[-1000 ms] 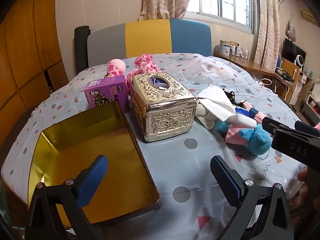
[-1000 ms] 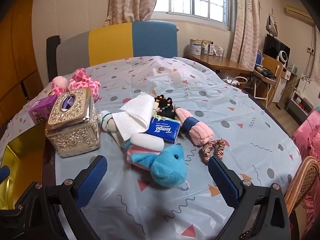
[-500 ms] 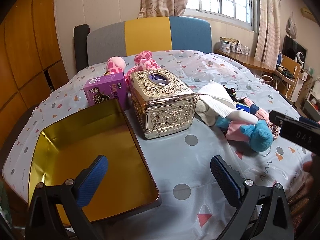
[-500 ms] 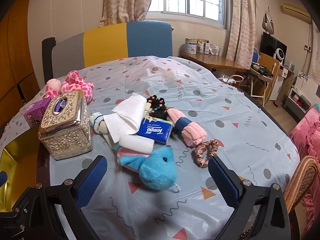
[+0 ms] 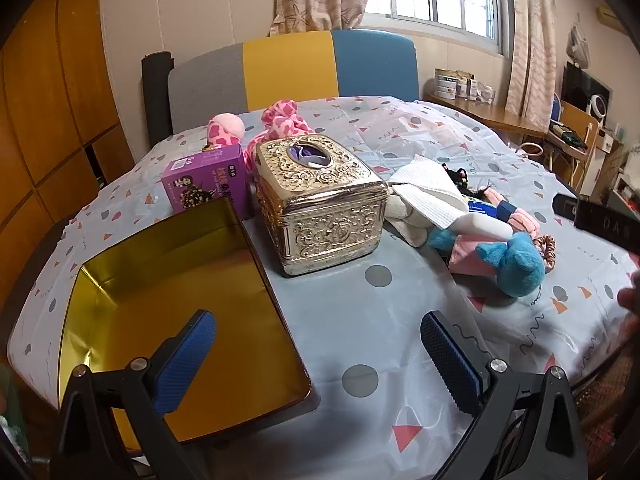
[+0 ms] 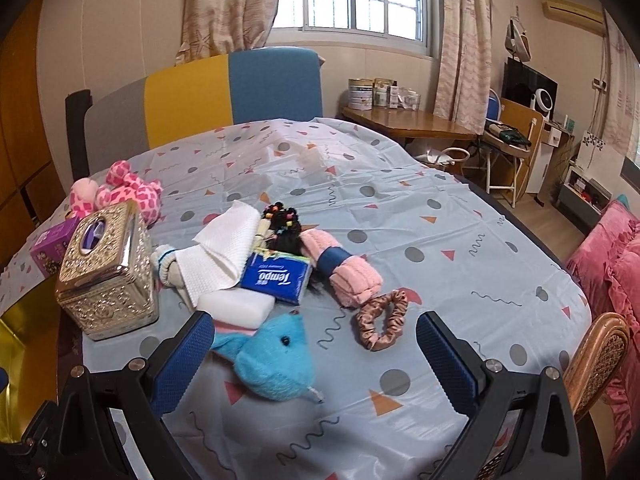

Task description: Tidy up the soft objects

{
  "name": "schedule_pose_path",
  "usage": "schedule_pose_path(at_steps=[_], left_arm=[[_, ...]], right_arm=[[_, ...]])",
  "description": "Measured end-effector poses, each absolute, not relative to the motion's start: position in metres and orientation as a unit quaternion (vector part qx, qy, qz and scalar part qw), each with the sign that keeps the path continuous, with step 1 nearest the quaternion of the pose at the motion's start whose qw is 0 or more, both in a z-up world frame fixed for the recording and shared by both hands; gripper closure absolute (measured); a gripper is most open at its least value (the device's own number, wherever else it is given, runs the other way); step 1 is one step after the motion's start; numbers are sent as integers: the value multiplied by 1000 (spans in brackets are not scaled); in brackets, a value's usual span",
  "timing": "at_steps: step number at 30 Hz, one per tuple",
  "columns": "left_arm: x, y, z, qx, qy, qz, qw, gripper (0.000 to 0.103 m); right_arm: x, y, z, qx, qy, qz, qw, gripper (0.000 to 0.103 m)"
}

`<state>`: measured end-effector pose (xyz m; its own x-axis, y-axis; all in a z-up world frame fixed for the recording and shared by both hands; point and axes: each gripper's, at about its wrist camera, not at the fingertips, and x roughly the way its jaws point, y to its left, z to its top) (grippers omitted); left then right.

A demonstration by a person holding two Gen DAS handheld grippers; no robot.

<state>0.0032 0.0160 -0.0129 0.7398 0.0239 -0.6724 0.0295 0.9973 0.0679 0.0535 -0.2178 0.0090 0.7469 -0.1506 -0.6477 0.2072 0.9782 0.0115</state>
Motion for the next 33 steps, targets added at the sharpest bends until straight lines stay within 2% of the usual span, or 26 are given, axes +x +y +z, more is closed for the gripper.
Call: schedule_pose_path(at_steps=[14, 19, 33], left_arm=[[6, 6, -20, 42, 376, -25, 925, 0], [6, 5, -18, 30, 373, -43, 926, 0], [23, -14, -41, 31, 452, -81, 888, 0]], right_arm=[[74, -274, 19, 93, 310, -136, 936, 0], [83, -305, 8, 147, 309, -159, 926, 0], [82, -324, -7, 214, 336, -155, 904, 0]])
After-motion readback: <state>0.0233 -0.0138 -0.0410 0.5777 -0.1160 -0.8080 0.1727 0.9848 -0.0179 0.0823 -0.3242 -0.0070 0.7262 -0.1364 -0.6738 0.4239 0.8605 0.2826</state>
